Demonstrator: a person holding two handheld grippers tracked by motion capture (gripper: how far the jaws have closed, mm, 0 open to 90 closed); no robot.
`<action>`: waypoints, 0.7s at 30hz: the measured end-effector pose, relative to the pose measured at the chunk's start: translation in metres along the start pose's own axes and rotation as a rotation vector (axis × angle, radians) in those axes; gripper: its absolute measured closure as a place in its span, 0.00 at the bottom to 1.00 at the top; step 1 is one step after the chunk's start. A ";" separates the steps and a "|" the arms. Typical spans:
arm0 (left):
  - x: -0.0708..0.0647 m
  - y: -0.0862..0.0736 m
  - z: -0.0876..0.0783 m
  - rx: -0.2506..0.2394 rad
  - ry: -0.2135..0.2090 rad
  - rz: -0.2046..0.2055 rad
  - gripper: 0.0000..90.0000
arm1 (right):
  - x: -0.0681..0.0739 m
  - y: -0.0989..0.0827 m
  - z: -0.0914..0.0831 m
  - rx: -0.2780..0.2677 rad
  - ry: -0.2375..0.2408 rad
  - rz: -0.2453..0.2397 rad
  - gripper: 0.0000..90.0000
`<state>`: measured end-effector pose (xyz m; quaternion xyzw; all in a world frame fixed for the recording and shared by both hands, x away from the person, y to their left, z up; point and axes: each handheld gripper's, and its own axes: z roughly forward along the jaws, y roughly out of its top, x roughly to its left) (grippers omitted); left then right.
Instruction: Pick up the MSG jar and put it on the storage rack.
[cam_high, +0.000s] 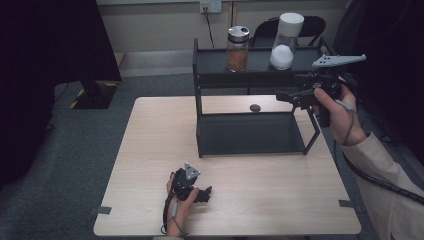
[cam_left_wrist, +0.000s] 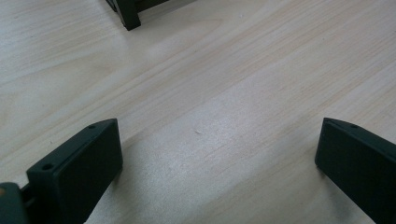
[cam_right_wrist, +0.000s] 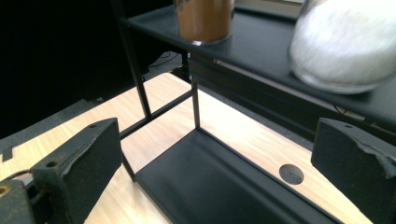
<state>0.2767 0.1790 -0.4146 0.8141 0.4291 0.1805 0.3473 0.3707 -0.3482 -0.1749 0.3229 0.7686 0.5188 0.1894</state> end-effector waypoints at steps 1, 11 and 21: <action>0.000 0.000 0.000 0.000 0.000 0.000 0.00 | 0.000 -0.003 0.000 0.003 0.005 -0.001 0.01; 0.000 0.000 0.000 0.002 0.000 0.002 0.00 | 0.000 -0.037 0.007 0.013 0.040 0.013 0.01; 0.000 0.000 0.000 0.002 0.000 0.002 0.00 | -0.003 -0.075 0.020 0.011 0.067 0.050 0.01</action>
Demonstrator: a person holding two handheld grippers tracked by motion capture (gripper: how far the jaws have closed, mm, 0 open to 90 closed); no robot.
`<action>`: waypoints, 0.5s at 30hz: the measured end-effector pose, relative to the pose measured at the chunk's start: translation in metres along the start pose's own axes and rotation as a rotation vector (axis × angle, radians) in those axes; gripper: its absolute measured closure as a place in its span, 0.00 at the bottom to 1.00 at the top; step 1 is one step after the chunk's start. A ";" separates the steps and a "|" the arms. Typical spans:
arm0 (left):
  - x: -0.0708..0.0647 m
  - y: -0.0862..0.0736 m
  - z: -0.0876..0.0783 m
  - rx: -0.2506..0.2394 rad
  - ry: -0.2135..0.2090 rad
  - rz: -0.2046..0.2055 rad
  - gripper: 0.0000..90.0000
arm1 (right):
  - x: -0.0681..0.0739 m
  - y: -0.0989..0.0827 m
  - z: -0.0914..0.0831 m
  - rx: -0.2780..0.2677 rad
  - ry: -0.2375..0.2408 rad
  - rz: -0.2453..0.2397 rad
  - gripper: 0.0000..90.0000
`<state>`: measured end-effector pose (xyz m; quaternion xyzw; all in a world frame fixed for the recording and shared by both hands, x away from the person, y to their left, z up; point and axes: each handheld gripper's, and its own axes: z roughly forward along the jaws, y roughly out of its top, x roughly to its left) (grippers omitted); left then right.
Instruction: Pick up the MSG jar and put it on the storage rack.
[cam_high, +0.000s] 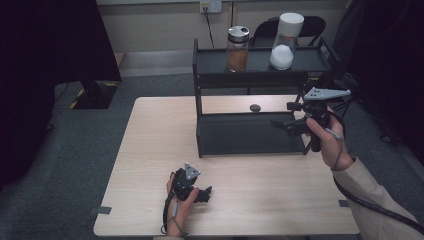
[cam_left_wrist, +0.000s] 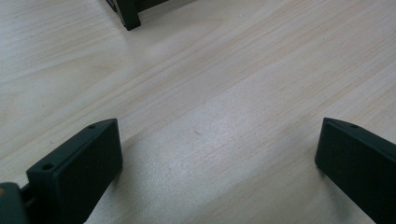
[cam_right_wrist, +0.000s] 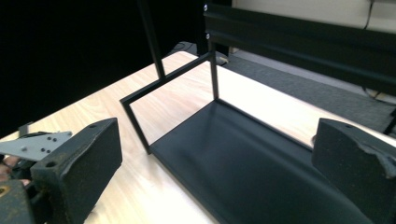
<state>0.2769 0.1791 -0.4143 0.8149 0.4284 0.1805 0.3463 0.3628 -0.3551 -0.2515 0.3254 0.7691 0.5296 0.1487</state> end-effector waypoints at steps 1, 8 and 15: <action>0.000 0.000 0.000 0.000 0.000 0.000 0.00 | 0.001 -0.003 0.001 0.005 -0.002 -0.003 0.01; 0.000 0.000 0.000 0.000 0.000 0.001 0.00 | 0.001 -0.028 0.009 0.013 0.001 0.012 0.01; 0.000 0.000 0.000 0.000 0.000 0.000 0.00 | -0.003 -0.057 0.017 0.027 0.001 0.034 0.01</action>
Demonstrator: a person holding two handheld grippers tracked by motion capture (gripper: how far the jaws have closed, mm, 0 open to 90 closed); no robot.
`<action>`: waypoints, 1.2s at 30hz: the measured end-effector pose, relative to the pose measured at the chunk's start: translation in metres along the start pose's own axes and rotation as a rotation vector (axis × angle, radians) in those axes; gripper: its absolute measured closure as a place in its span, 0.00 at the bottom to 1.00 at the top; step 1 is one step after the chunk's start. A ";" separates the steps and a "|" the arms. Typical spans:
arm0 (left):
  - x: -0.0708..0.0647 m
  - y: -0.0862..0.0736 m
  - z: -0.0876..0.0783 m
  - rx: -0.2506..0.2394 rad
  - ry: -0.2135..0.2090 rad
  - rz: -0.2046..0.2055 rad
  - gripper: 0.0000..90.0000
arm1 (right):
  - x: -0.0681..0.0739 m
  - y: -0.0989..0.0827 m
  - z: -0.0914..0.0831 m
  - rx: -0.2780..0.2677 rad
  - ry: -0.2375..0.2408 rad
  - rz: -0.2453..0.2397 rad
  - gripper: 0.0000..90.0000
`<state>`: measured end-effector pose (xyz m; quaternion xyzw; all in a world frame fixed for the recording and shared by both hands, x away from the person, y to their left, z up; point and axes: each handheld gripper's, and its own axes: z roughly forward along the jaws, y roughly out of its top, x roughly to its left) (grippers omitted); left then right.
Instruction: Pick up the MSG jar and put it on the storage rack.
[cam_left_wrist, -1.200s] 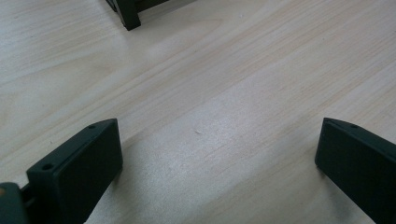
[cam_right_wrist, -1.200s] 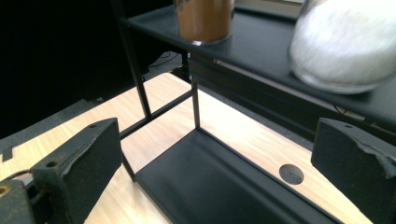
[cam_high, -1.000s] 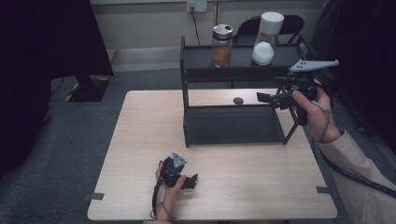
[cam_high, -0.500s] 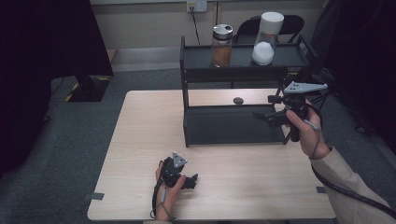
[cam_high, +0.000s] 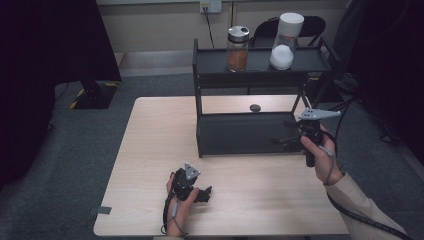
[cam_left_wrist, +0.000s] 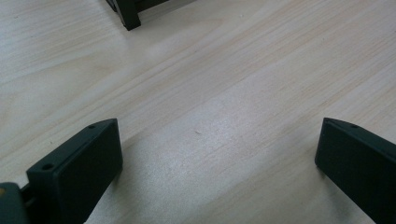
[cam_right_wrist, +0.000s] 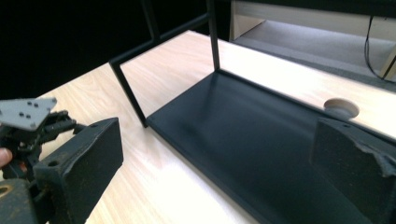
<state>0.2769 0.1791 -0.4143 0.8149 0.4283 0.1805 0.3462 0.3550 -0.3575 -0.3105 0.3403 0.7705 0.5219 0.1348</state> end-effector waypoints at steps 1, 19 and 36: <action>0.000 0.000 0.000 0.000 0.000 0.000 0.00 | 0.000 -0.002 0.001 0.001 -0.001 0.002 0.01; 0.000 0.000 0.000 0.000 0.000 0.000 0.00 | -0.002 -0.056 0.024 0.093 -0.017 0.033 0.01; 0.000 0.000 0.000 0.000 0.000 0.000 0.00 | 0.006 -0.094 0.038 0.217 -0.057 -0.012 0.01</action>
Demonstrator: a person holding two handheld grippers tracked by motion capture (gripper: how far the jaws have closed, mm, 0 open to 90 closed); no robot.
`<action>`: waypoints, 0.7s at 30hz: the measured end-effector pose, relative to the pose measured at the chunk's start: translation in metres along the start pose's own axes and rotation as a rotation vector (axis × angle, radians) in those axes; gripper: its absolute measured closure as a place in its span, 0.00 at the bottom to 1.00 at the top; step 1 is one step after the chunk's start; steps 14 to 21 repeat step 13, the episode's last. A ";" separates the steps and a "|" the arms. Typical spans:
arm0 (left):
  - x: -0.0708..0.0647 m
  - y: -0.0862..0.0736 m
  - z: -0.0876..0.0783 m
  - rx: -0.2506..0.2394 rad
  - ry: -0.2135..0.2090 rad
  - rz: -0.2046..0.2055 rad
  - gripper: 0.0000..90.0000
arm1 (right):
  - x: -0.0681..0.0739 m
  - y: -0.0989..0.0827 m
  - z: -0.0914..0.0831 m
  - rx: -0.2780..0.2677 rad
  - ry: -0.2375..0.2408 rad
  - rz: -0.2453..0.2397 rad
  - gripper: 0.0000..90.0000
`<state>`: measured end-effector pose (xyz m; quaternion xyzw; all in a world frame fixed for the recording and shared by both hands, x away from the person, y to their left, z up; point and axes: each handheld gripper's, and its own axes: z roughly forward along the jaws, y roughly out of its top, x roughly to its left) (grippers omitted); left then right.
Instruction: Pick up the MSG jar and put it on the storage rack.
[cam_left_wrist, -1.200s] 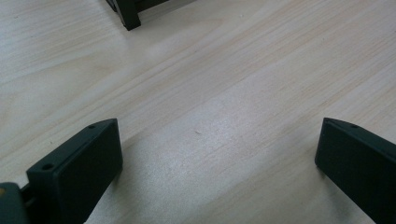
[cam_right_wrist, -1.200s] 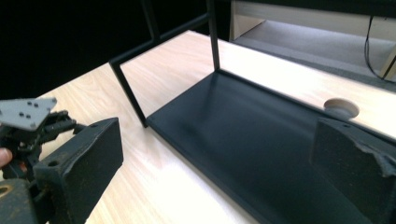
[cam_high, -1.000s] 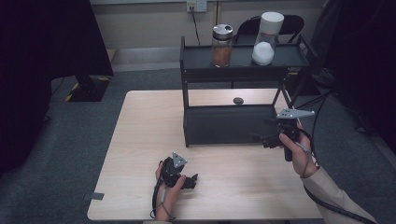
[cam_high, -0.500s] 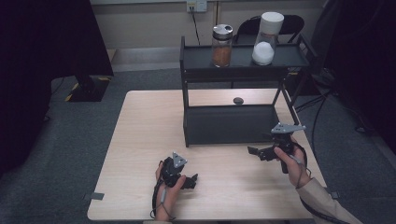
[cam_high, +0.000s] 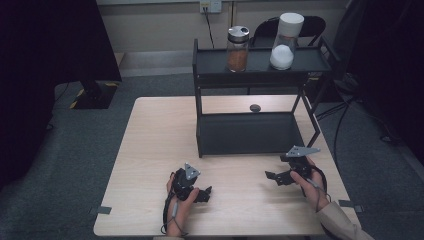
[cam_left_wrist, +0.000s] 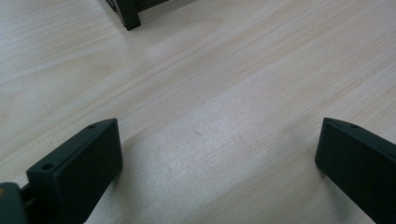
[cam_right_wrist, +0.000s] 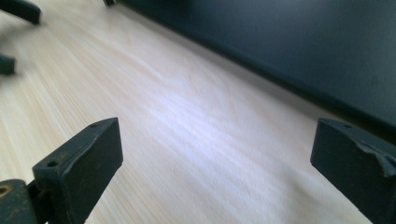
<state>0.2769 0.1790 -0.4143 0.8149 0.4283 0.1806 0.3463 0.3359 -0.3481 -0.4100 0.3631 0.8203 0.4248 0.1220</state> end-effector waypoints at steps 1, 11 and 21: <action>0.000 0.000 0.000 0.000 0.000 0.000 0.00 | 0.001 -0.001 0.001 0.009 -0.006 -0.009 0.01; 0.000 0.000 0.000 0.000 0.000 0.000 0.00 | 0.015 0.002 0.008 0.110 -0.078 -0.092 0.00; 0.000 0.000 0.000 0.000 0.000 0.000 0.00 | 0.015 0.003 0.008 0.113 -0.077 -0.088 0.00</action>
